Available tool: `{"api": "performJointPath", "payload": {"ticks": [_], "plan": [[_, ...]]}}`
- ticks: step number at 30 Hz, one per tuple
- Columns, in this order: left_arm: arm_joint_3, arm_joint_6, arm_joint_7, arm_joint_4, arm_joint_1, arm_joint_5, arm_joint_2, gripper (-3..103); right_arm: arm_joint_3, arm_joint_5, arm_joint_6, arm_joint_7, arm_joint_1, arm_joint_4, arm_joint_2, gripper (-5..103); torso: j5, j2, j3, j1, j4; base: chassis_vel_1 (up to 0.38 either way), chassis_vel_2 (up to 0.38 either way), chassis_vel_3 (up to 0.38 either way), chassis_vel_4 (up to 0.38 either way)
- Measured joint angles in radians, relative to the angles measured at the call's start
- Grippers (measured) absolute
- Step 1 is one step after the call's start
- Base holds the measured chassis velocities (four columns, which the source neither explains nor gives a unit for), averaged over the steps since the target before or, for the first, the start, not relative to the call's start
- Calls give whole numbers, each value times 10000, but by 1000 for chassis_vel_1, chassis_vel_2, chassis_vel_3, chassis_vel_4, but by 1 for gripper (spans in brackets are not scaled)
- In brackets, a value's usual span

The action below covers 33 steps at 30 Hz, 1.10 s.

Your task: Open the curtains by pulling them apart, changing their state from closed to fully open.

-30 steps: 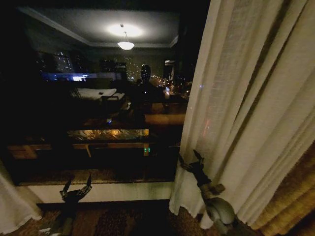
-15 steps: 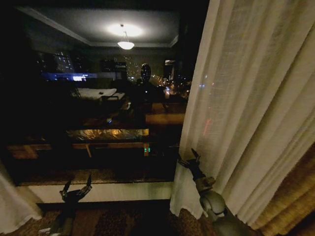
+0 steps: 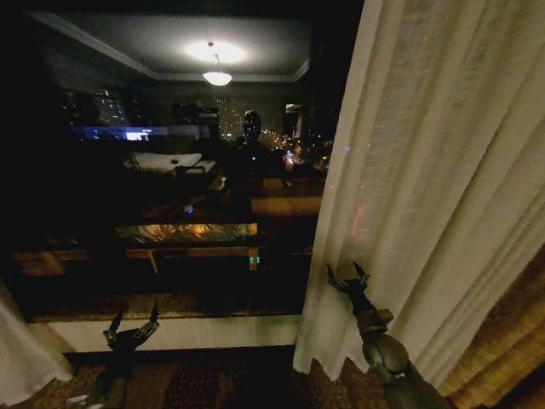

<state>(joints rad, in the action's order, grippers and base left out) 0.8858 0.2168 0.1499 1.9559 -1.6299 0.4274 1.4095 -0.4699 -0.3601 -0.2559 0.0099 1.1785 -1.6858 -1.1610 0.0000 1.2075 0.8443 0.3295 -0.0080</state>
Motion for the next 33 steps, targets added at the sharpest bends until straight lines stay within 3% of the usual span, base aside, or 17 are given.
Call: {"api": "performJointPath", "payload": {"ticks": [12,19,22,24,29,31,33], "plan": [[0,0,0,0,0,0,0,100,1656,507,464,383,-1491,1169,-199,100,-1,-1,0,0,1,0,0,0,0],[0,0,0,0,0,0,0,100,2043,779,431,461,-2031,2158,-407,103,-1,0,0,0,1,0,0,0,0],[0,1,0,0,0,0,0,100,2041,780,282,459,-2081,2322,-501,89,0,-1,0,0,1,0,0,0,0],[0,0,0,0,0,0,0,100,2038,774,266,455,-2077,2322,-503,89,-1,-1,0,0,1,0,0,0,0],[0,0,0,0,0,0,0,100,1975,710,202,421,-2020,2251,-484,62,-1,-1,-1,0,0,0,0,0,0],[0,0,0,0,0,0,0,100,1974,707,199,421,-2013,2243,-483,62,-1,-1,-1,0,0,0,0,0,0],[0,0,0,0,0,0,0,100,1958,617,137,370,-1968,2203,-483,51,-1,0,0,0,0,0,0,0,0]]}}
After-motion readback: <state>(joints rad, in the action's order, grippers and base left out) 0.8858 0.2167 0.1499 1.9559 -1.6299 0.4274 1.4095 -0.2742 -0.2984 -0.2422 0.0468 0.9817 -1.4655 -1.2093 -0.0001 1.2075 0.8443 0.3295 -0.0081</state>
